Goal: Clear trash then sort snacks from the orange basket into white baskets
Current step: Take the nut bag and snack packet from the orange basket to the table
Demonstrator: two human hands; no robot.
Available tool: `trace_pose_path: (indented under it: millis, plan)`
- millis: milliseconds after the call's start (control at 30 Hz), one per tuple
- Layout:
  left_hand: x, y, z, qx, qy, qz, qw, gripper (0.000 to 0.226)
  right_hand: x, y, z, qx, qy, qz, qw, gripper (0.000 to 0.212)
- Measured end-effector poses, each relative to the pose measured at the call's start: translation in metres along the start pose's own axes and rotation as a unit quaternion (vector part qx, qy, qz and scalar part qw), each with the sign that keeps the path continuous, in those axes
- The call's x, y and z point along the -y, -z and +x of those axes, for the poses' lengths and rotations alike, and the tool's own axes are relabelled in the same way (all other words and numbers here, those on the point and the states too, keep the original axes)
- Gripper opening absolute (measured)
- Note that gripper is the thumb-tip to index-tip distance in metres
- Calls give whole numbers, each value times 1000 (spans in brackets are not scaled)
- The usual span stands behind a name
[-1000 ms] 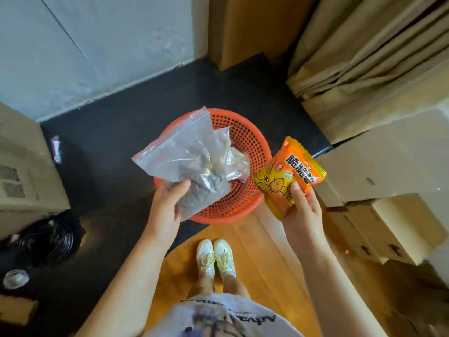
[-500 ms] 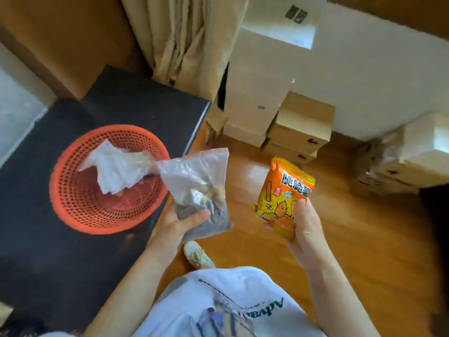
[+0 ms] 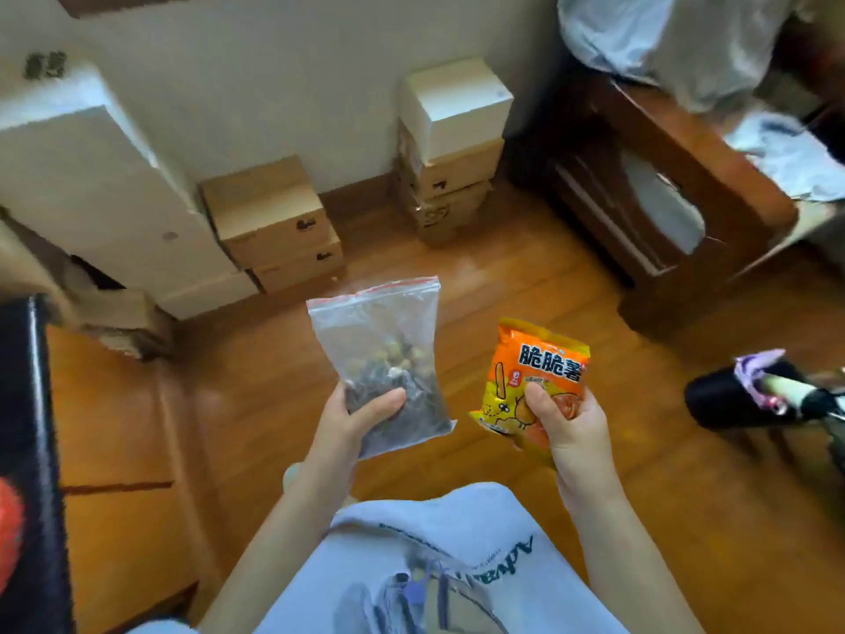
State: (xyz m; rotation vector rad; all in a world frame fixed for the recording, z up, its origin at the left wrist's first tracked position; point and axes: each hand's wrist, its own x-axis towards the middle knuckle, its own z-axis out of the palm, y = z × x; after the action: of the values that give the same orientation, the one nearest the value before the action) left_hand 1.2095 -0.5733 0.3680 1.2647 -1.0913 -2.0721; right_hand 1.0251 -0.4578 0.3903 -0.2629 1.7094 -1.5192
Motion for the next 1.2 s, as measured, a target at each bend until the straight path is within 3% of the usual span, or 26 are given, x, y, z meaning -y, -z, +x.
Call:
trace_pose_path:
  millis: [200,333,467,733,967,1200]
  plan:
    - [16,-122,16,158,28,116,980,97,-7,121,-13,-149,41,85,984,26]
    - [30,-182,32,235,45,174,955,72,-20,174,-25,-243,44,144,958,27]
    - [45,-243,54,302,60,222,925,66,-25,219,-29,-326,45,184,926,36]
    - [72,-397,105,426,77,268,861,37,2,328,-1,-438,52,201,875,46]
    - [81,-535,130,505,88,284,810,39,36,418,28,-504,48,203,838,50]
    - [112,-642,128,568,120,309,753,44,31,480,30,-593,35,248,766,38]
